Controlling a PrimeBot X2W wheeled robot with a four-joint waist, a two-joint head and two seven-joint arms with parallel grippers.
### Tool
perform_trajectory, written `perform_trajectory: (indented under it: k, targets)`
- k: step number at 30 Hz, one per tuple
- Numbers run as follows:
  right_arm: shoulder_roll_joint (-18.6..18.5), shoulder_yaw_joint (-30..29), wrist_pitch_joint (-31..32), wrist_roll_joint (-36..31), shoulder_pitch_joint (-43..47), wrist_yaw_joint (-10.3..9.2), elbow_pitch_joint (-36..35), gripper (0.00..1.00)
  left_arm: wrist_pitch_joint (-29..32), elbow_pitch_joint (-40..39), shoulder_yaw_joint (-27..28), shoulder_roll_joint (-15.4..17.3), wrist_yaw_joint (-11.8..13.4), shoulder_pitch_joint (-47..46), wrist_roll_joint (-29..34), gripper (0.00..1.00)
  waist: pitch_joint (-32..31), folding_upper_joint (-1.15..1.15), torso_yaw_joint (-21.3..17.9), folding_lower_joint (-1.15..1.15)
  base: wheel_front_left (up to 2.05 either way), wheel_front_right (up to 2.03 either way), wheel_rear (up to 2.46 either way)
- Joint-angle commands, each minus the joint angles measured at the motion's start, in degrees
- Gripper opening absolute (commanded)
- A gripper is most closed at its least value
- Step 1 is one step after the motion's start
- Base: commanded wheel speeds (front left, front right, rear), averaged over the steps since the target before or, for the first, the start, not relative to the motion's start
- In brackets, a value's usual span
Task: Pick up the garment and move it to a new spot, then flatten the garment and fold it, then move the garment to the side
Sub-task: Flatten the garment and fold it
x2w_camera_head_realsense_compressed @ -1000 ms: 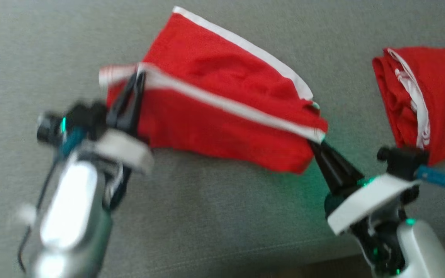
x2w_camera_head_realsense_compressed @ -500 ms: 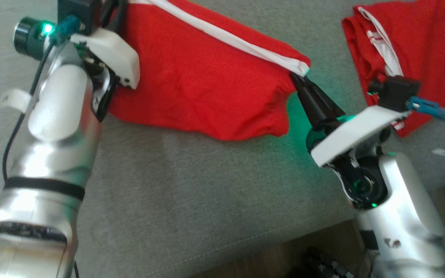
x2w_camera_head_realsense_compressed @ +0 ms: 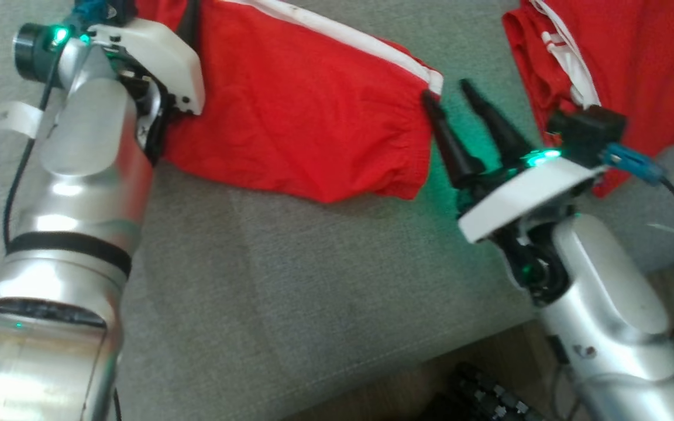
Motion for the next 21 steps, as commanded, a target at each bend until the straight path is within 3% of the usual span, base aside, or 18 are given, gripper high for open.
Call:
perform_trajectory:
  k: [1, 5, 10, 21]
  targets:
    - [-0.61, 0.74, -1.67, -1.42, 1.59, 0.11, -2.04, 1.00, -0.62, -1.18, 1.13, 0.95, 0.70, -0.33, -0.35, 1.00, -0.65, 0.00, 0.82, -0.01, 0.00, 0.00, 0.00]
    - [-2.96, -1.72, -8.14, -7.74, 4.85, 0.11, -4.12, 1.00, -0.67, -7.92, 1.72, 0.27, 3.38, 3.90, -0.85, 1.00, -2.00, 0.00, 2.50, -0.01, 0.00, 0.00, 0.00]
    - [-3.28, -7.29, -13.43, -14.27, 9.05, 0.11, -8.29, 1.00, -0.69, -21.89, 3.35, -0.02, 7.98, 13.41, -0.76, 1.00, -4.63, 0.00, 4.81, -0.01, 0.00, 0.00, 0.00]
    - [-1.55, -14.03, -14.06, -19.30, 15.58, 0.11, -13.36, 1.00, -0.69, -49.58, 7.22, 1.44, 14.91, 35.12, 1.38, 1.00, -10.38, 0.00, 9.78, -0.01, 0.00, 0.00, 0.00]
